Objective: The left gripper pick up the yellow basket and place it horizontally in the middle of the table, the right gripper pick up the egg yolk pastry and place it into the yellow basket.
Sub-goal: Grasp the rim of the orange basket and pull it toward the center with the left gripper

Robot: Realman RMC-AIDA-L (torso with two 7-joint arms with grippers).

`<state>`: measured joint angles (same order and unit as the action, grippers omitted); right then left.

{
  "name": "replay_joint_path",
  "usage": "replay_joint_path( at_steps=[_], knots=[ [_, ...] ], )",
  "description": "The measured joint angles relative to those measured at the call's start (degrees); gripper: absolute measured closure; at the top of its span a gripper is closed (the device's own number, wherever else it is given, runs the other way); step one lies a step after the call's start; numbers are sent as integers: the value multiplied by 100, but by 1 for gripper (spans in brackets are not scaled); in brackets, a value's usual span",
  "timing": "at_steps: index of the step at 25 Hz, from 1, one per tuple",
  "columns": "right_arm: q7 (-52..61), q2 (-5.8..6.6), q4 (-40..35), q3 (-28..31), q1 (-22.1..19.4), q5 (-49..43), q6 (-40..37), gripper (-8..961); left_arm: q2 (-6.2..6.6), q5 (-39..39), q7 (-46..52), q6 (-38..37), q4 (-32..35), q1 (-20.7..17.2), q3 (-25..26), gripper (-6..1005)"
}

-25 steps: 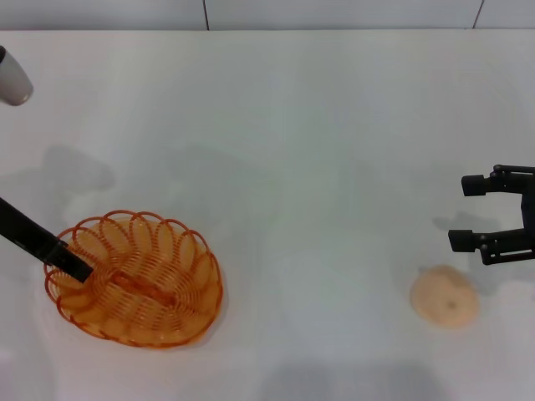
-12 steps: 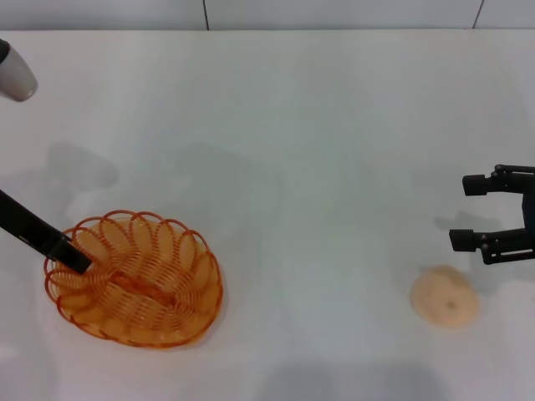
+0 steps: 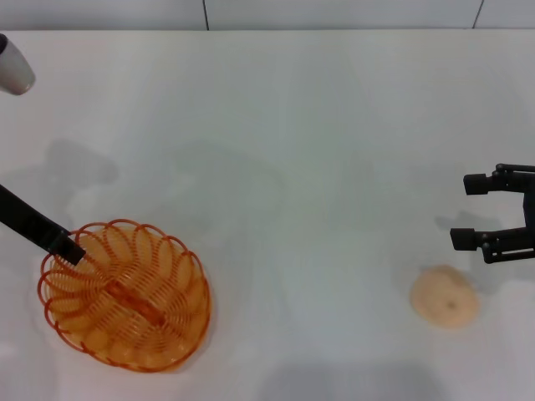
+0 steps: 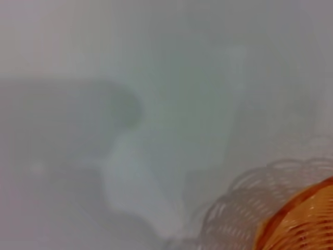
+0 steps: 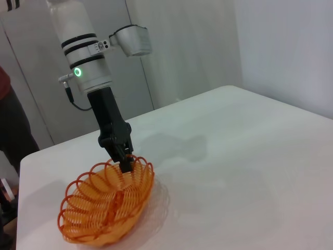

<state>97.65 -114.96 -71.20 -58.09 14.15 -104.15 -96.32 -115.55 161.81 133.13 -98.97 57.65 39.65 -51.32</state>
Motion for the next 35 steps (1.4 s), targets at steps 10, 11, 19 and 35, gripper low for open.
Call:
replay_joint_path(
  at_steps=[10, 11, 19, 35],
  knots=[
    [0, 0, -22, 0, 8, 0, -1, 82, 26, 13, 65, 127, -9, -14, 23, 868],
    [0, 0, -28, 0, 9, 0, -1, 82, 35, 7, 75, 132, -9, -15, 29, 873],
    [0, 0, -33, 4, 9, 0, 0, 82, 39, -3, 82, 125, 28, 1, 112, 900],
    [21, 0, 20, 83, 26, 25, 61, 83, 10, -794, 913, 98, 328, 103, 179, 920]
  ],
)
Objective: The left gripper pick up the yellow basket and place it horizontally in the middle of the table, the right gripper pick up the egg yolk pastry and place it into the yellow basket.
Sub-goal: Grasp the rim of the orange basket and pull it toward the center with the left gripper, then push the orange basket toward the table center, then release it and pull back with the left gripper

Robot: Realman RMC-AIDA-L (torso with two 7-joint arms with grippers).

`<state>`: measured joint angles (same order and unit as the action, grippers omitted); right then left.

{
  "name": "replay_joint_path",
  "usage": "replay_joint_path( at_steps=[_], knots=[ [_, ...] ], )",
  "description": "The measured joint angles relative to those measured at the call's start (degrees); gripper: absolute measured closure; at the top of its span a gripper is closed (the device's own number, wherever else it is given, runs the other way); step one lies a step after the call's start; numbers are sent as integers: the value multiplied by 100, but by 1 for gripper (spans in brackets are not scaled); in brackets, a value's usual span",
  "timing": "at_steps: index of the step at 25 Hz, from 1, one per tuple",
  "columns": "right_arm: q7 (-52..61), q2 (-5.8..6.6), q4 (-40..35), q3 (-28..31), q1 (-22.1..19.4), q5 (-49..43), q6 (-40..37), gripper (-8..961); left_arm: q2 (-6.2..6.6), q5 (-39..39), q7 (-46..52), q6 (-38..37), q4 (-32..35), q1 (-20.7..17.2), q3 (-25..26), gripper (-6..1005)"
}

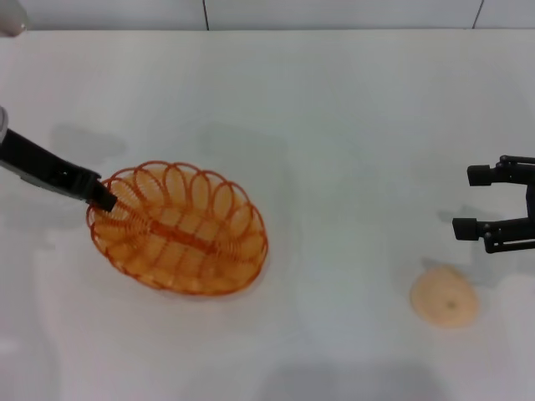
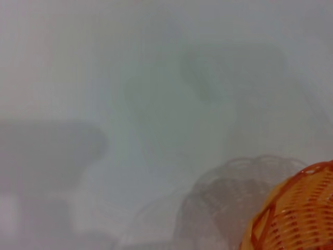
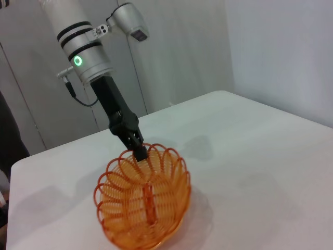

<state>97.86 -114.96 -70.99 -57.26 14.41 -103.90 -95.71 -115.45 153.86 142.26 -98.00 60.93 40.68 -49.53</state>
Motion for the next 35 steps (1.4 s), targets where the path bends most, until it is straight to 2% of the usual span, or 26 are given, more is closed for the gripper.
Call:
replay_joint_path(
  at_steps=[10, 18, 35],
  knots=[
    [-13, 0, 48, 15, 0, 57, -39, 83, 6, -222, 1233, 15, 20, 219, -4, 922],
    [-17, 0, 51, 14, 25, 65, -56, 83, -13, -282, 1814, 279, -42, 234, -24, 915],
    [17, 0, 48, -13, 77, 134, -131, 83, -104, -723, 1761, 1009, -838, 316, -54, 901]
  ],
)
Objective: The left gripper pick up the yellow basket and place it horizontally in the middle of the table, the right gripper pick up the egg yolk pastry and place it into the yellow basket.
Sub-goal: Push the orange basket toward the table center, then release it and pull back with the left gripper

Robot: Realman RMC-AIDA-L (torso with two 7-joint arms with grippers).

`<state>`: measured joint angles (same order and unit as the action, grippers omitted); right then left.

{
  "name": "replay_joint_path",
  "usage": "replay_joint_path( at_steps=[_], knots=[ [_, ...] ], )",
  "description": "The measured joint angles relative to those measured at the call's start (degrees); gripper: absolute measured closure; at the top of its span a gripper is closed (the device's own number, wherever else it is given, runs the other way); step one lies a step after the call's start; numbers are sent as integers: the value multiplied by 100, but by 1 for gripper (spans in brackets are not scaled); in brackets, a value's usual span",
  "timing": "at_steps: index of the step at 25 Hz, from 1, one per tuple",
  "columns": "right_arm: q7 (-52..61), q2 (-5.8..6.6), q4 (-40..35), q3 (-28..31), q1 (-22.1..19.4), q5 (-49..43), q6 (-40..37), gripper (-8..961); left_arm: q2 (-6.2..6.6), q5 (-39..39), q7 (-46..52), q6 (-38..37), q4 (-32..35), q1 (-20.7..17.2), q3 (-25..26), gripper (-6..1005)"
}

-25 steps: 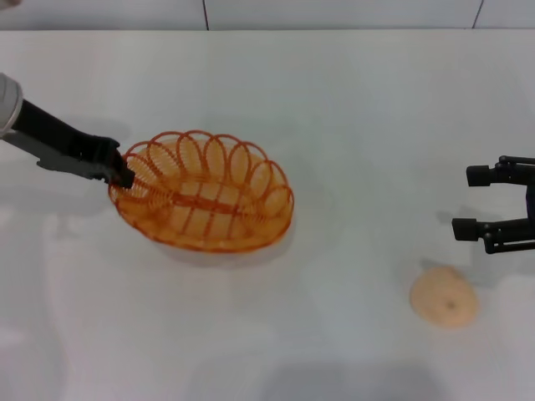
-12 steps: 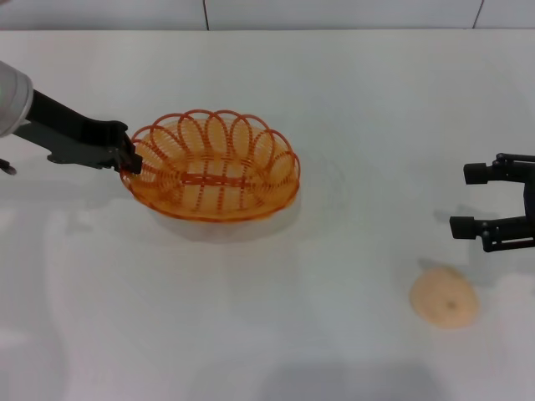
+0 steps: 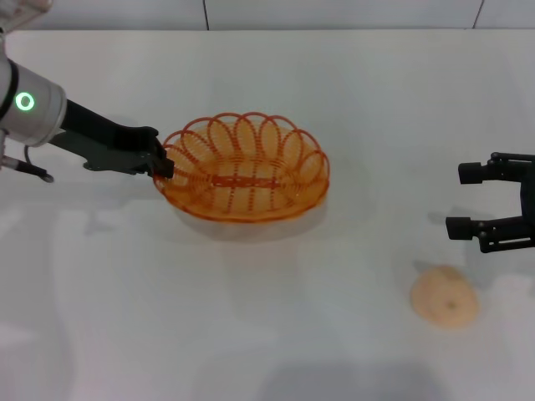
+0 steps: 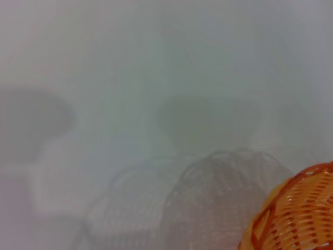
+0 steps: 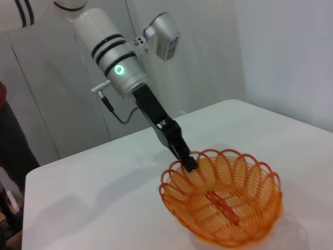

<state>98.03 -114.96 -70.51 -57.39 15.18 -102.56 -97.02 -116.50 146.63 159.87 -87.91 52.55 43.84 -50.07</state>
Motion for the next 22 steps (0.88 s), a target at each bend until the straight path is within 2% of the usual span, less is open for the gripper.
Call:
replay_joint_path(
  at_steps=[13, 22],
  knots=[
    [6, 0, -7, 21, 89, 9, -160, 83, -101, -248, -126, 320, -487, 171, -11, 890],
    [6, 0, -7, 27, 115, 9, -229, 83, -106, -181, -28, 476, -1006, 559, -12, 882]
  ],
)
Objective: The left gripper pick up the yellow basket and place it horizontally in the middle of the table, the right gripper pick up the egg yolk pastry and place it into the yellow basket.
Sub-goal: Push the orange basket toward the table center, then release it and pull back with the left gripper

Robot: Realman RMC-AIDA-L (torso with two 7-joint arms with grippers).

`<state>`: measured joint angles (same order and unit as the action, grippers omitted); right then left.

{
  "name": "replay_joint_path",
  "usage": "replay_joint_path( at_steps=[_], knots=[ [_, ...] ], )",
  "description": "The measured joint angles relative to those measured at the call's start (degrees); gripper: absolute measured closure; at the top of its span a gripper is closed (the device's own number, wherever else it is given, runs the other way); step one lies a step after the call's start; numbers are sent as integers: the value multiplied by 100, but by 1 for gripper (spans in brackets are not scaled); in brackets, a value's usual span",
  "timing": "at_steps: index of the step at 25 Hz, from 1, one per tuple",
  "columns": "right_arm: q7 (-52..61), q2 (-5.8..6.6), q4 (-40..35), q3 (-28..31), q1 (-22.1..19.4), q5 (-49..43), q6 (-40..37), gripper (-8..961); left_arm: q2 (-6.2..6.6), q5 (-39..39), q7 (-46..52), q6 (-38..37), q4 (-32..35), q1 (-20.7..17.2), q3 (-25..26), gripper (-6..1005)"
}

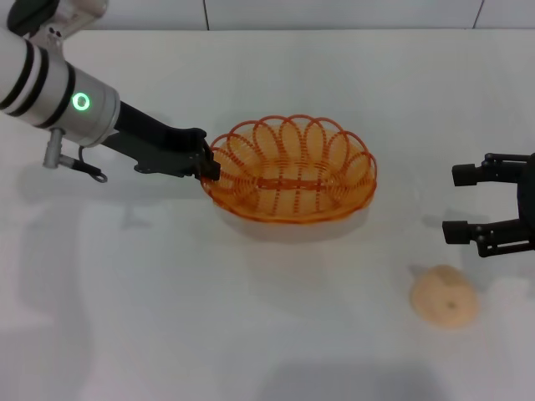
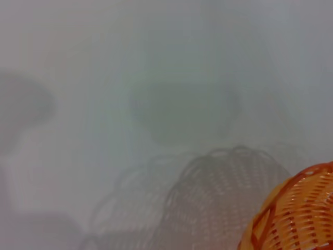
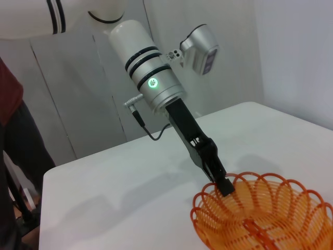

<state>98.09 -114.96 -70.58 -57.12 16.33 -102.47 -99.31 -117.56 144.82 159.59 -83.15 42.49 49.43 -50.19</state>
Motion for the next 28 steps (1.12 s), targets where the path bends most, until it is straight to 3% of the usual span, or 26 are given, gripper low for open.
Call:
replay_joint_path(
  at_steps=[28],
  knots=[
    [-22, 0, 7, -61, 1, -1, -7, 83, -3, 284, 63, 245, -343, 33, 0, 859]
  ],
)
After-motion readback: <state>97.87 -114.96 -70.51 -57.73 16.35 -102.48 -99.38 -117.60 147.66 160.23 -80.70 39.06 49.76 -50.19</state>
